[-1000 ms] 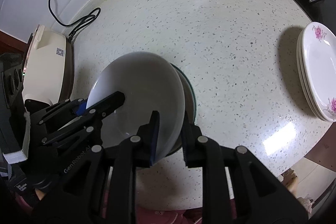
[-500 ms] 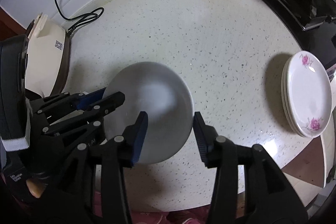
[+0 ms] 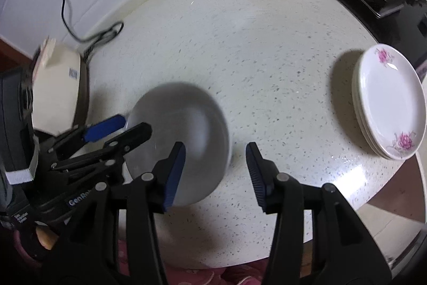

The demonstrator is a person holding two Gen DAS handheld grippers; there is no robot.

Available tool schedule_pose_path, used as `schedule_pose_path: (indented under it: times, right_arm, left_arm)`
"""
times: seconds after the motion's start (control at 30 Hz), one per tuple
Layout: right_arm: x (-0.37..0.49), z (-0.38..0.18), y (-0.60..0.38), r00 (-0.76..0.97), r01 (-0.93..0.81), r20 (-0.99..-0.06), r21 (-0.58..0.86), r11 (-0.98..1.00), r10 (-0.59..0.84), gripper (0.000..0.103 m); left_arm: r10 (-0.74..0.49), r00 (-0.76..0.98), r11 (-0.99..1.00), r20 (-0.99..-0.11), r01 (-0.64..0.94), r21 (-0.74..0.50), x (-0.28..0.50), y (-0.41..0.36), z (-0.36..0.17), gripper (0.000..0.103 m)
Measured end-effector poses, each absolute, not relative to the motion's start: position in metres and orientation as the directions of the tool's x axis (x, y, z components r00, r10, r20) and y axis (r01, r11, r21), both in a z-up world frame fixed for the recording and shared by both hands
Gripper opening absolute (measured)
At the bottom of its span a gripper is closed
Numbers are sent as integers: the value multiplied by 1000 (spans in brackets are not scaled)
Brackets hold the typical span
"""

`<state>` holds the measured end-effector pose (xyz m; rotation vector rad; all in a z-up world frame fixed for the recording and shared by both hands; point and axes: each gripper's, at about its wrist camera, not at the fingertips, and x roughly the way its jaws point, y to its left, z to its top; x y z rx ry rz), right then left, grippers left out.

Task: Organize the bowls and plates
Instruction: 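Lower the plain white bowl into the green-rimmed bowl and open both tools, then move both tools to the red-banded white bowl and grip its rim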

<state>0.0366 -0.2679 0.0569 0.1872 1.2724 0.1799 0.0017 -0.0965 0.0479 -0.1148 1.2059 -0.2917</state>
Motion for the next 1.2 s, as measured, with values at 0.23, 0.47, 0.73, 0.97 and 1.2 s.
schedule_pose_path:
  times: [0.23, 0.47, 0.73, 0.97, 1.2]
  right_arm:
    - [45, 73, -308, 374, 68, -891, 303, 950, 258, 63]
    - [83, 76, -332, 380, 116, -885, 335, 935, 270, 63]
    - [175, 69, -348, 387, 147, -865, 399, 905, 318, 64]
    - [256, 56, -361, 395, 203, -849, 452, 868, 350, 64]
    - [321, 32, -370, 377, 248, -866, 436, 865, 329, 63]
  left_arm:
    - [-293, 362, 955, -885, 145, -257, 14, -86, 63, 62]
    - [-332, 352, 943, -875, 136, -303, 54, -90, 74, 65]
    - [-435, 297, 899, -850, 95, -428, 150, -107, 87, 68]
    - [-412, 294, 909, -862, 72, -410, 249, -134, 79, 69]
    - [-403, 274, 911, -873, 28, -411, 321, -159, 48, 69]
